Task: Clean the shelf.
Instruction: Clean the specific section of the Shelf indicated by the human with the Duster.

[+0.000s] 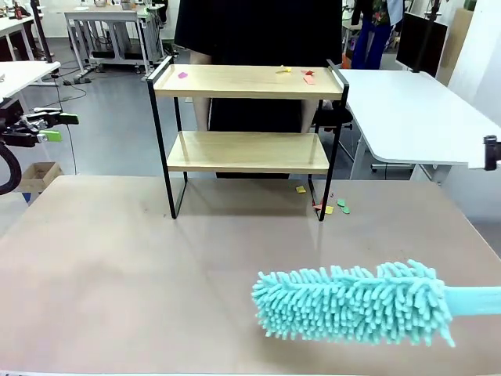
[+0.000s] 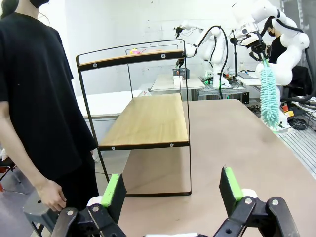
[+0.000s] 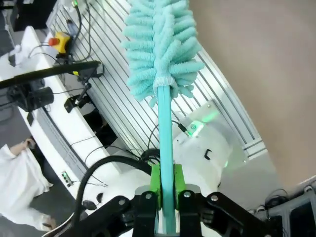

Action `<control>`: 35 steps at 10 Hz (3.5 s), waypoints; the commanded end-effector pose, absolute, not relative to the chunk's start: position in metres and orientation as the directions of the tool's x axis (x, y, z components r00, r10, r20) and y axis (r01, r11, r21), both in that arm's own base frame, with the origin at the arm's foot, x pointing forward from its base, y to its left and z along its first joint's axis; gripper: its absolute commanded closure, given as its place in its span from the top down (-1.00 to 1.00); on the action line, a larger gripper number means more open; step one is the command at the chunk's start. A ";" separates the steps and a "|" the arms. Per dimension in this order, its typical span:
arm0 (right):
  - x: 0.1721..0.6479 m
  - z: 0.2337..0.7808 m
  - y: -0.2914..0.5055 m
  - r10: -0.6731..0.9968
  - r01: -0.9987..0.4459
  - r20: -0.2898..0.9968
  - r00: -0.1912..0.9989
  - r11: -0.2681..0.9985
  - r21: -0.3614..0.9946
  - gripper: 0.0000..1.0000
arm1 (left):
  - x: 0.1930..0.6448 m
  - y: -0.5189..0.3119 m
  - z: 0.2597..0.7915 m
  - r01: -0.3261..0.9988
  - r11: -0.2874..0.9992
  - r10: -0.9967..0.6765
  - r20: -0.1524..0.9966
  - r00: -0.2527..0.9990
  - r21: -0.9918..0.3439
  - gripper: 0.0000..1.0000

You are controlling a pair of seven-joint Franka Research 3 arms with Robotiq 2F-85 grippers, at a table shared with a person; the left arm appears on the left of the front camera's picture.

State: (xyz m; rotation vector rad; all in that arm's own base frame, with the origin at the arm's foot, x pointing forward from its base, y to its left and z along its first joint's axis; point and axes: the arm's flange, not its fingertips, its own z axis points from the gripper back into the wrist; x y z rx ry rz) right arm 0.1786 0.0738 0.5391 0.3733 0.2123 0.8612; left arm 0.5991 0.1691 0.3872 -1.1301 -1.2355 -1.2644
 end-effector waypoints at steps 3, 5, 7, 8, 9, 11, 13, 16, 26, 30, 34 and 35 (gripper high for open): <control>0.179 0.539 0.074 0.771 -0.698 -0.032 0.636 0.592 0.403 -0.74 | 0.598 0.169 0.389 0.997 0.015 -0.047 0.996 -0.076 0.077 1.00; 0.179 0.539 0.074 0.771 -0.698 -0.032 0.636 0.592 0.403 -0.74 | 0.598 0.169 0.389 0.997 0.015 -0.047 0.996 -0.076 0.077 1.00; 0.179 0.539 0.074 0.771 -0.698 -0.032 0.636 0.592 0.403 -0.74 | 0.598 0.169 0.389 0.997 0.015 -0.047 0.996 -0.076 0.077 1.00; 0.179 0.539 0.074 0.771 -0.698 -0.032 0.636 0.592 0.403 -0.74 | 0.598 0.169 0.389 0.997 0.015 -0.047 0.996 -0.076 0.077 1.00; 0.179 0.539 0.074 0.771 -0.698 -0.032 0.636 0.592 0.403 -0.74 | 0.598 0.169 0.389 0.997 0.015 -0.047 0.996 -0.076 0.077 1.00; 0.179 0.539 0.074 0.771 -0.698 -0.032 0.636 0.592 0.403 -0.74 | 0.598 0.169 0.389 0.997 0.015 -0.047 0.996 -0.076 0.077 1.00; 0.179 0.539 0.074 0.771 -0.698 -0.032 0.636 0.592 0.403 -0.74 | 0.598 0.169 0.389 0.997 0.015 -0.047 0.996 -0.076 0.077 1.00; 0.179 0.539 0.074 0.771 -0.698 -0.032 0.636 0.592 0.403 -0.74 | 0.598 0.169 0.389 0.997 0.015 -0.047 0.996 -0.076 0.077 1.00; 0.179 0.539 0.074 0.771 -0.698 -0.032 0.636 0.592 0.403 -0.74 | 0.598 0.169 0.389 0.997 0.015 -0.047 0.996 -0.076 0.077 1.00; 0.179 0.539 0.074 0.771 -0.698 -0.032 0.636 0.592 0.403 -0.74 | 0.598 0.169 0.389 0.997 0.015 -0.047 0.996 -0.076 0.077 1.00; 0.180 0.574 0.087 0.765 -0.707 0.035 0.643 0.575 0.412 -0.74 | 0.598 0.169 0.389 0.997 0.015 -0.047 0.996 -0.076 0.077 1.00; 0.184 0.595 0.097 0.756 -0.696 0.058 0.652 0.567 0.441 -0.74 | 0.598 0.169 0.389 0.997 0.015 -0.047 0.996 -0.076 0.077 1.00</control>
